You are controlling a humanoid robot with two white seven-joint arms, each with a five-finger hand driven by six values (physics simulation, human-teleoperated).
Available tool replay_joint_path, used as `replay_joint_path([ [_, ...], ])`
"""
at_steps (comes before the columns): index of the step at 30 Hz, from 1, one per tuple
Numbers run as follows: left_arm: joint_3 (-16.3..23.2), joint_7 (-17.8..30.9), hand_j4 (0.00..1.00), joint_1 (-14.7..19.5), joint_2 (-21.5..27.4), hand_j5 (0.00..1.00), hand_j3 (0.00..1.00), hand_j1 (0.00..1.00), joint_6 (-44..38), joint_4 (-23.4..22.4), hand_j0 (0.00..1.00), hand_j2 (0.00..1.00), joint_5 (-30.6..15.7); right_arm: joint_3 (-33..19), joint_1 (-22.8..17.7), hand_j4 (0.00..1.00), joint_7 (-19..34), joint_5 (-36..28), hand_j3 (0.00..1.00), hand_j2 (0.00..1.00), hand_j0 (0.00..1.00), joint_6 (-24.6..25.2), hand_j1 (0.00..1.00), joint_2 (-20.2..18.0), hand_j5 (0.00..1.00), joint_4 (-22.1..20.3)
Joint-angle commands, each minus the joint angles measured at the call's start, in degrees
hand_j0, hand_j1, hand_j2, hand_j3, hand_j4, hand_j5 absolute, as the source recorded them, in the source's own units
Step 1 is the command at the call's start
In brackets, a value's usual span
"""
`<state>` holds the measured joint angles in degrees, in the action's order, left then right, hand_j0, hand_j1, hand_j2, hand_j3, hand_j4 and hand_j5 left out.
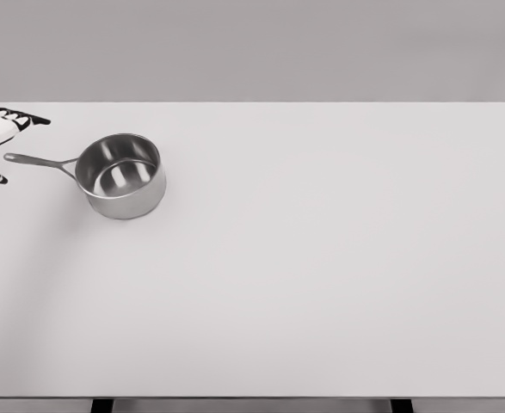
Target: Rotate pot handle
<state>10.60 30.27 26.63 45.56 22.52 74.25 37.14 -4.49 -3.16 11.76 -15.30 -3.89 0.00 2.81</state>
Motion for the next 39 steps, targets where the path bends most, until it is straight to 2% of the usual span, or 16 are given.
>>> replay_joint_path([
  [1,-0.2,0.0,1.0,0.1,-0.1,1.0,1.0,1.0,0.2,-0.4,1.0,1.0,-0.3,0.0,0.0,1.0,0.0,0.0,1.0,1.0,1.0,0.0,1.0,0.0,1.0,0.0],
  [2,-0.2,0.0,1.0,0.0,-0.1,1.0,1.0,1.0,0.2,-0.2,1.0,1.0,-0.3,0.0,0.0,1.0,0.0,0.0,1.0,1.0,1.0,0.0,1.0,0.0,1.0,0.0],
  [5,-0.1,0.0,1.0,-0.8,0.3,1.0,1.0,1.0,0.6,1.0,1.0,1.0,-4.5,0.0,0.0,1.0,0.0,0.0,1.0,1.0,1.0,0.0,1.0,0.0,1.0,0.0],
  [9,-0.4,-0.1,1.0,-3.0,0.8,1.0,1.0,1.0,0.7,8.7,1.0,1.0,-8.9,0.0,0.0,1.0,0.0,0.0,1.0,1.0,1.0,0.0,1.0,0.0,1.0,0.0],
  [11,-2.7,-0.1,1.0,-4.6,0.9,1.0,1.0,1.0,1.3,12.5,1.0,1.0,-10.9,0.0,0.0,1.0,0.0,0.0,1.0,1.0,1.0,0.0,1.0,0.0,1.0,0.0],
  [13,-7.8,-0.1,1.0,-7.6,0.9,1.0,1.0,1.0,10.8,17.9,1.0,1.0,-14.6,0.0,0.0,1.0,0.0,0.0,1.0,1.0,1.0,-0.1,1.0,0.0,1.0,0.0],
  [14,-9.3,-0.1,1.0,-8.7,0.9,1.0,1.0,1.0,12.5,19.6,1.0,1.0,-16.9,0.0,0.0,1.0,0.0,0.0,1.0,1.0,1.0,-0.1,1.0,0.0,1.0,0.0],
  [15,-10.5,-0.1,1.0,-9.7,0.9,1.0,1.0,1.0,12.5,21.0,1.0,1.0,-19.0,0.0,0.0,1.0,0.0,0.0,1.0,1.0,1.0,-0.1,1.0,0.0,1.0,0.0],
  [17,-15.2,0.0,1.0,-12.8,1.0,1.0,1.0,1.0,12.5,24.0,1.0,1.0,-20.0,0.0,0.0,1.0,0.0,0.0,1.0,1.0,1.0,-0.1,1.0,0.0,1.0,0.0],
  [19,-18.2,0.0,1.0,-15.7,0.9,1.0,1.0,1.0,12.5,24.3,1.0,1.0,-21.5,0.0,0.0,1.0,0.0,0.0,1.0,1.0,1.0,-0.1,1.0,0.0,1.0,0.0],
  [21,-18.0,0.0,1.0,-16.5,0.8,1.0,1.0,1.0,12.5,23.8,1.0,1.0,-25.5,0.0,0.0,1.0,0.0,0.0,1.0,1.0,1.0,-0.1,1.0,0.0,1.0,0.0],
  [24,-18.1,0.0,1.0,-20.0,0.4,1.0,1.0,1.0,12.5,24.7,1.0,1.0,-26.2,0.0,0.0,1.0,0.0,0.0,1.0,1.0,1.0,0.0,1.0,0.0,1.0,0.0],
  [26,-18.2,0.1,1.0,-20.6,0.2,1.0,1.0,1.0,12.5,26.9,1.0,1.0,-27.7,0.0,0.0,1.0,0.0,0.0,1.0,1.0,1.0,0.0,1.0,0.0,1.0,0.0],
  [27,-18.2,0.1,1.0,-21.8,0.1,1.0,1.0,1.0,12.5,28.1,1.0,1.0,-28.2,0.0,0.0,1.0,0.0,0.0,1.0,1.0,1.0,-0.1,1.0,0.0,1.0,0.0],
  [28,-18.8,0.1,1.0,-24.6,0.1,1.0,1.0,1.0,12.5,29.0,1.0,1.0,-29.4,0.0,0.0,1.0,0.0,0.0,1.0,1.0,1.0,0.0,1.0,0.0,1.0,0.0],
  [39,-19.0,0.1,1.0,-25.0,-0.5,1.0,1.0,1.0,12.5,29.0,1.0,1.0,-30.9,0.0,0.0,1.0,0.0,0.0,1.0,1.0,1.0,0.0,1.0,0.0,1.0,0.0],
])
